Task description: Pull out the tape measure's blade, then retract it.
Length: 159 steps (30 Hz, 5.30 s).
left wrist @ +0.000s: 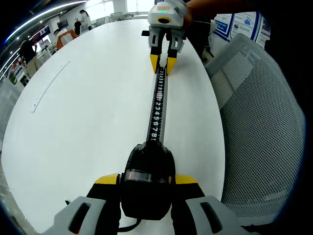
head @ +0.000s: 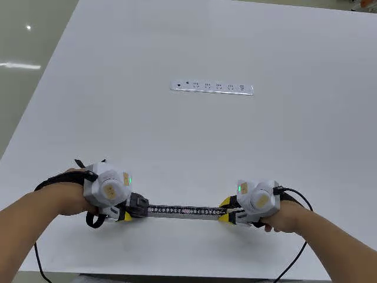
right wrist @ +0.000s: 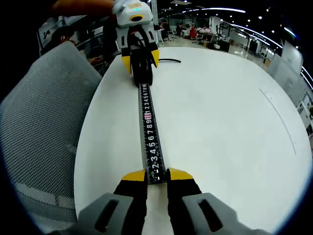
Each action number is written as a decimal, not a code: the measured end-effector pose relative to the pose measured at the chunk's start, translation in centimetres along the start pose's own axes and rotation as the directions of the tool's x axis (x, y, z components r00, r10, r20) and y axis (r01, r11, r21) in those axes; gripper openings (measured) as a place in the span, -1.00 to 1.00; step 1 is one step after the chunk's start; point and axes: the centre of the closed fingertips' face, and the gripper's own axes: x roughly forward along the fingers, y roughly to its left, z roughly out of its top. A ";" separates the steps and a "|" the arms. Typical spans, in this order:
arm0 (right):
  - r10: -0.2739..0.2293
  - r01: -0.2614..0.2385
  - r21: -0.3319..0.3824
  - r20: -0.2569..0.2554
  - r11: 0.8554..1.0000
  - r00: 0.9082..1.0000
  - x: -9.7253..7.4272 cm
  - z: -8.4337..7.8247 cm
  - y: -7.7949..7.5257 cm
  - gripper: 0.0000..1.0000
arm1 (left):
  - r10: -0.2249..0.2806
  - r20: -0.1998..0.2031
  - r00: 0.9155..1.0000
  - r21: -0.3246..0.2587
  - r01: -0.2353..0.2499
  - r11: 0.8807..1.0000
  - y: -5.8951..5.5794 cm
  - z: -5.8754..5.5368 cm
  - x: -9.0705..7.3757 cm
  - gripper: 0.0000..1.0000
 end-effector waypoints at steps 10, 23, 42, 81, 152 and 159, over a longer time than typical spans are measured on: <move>-0.004 0.004 0.001 -0.015 1.000 1.000 -0.7 -1.0 0.0 -0.73 | 0.002 0.001 1.000 -0.004 -0.002 1.000 -0.1 -0.1 0.0 -0.27; -0.008 0.009 0.016 -0.017 1.000 1.000 -1.4 -1.9 0.0 -0.73 | 0.001 0.000 1.000 -0.009 -0.001 1.000 -0.2 0.0 0.0 -0.27; -0.018 0.018 0.028 -0.024 0.999 1.000 -2.0 -2.7 -0.3 -0.73 | 0.001 0.004 1.000 -0.019 0.000 1.000 -0.2 0.0 -0.1 -0.27; -0.026 0.028 0.034 -0.052 0.999 0.998 -1.9 -2.5 0.0 -0.70 | 0.022 0.031 0.999 -0.028 -0.021 0.999 0.0 0.3 0.1 -0.26; -0.649 0.508 0.570 0.060 0.646 0.758 -17.4 -9.0 7.0 1.00 | 0.595 0.301 0.745 -0.704 -0.247 0.665 -3.5 -5.2 -11.4 1.00; -0.644 0.507 0.563 0.060 0.652 0.762 -17.8 -9.1 7.1 1.00 | 0.582 0.327 0.745 -0.703 -0.220 0.676 -4.1 -4.2 -11.0 1.00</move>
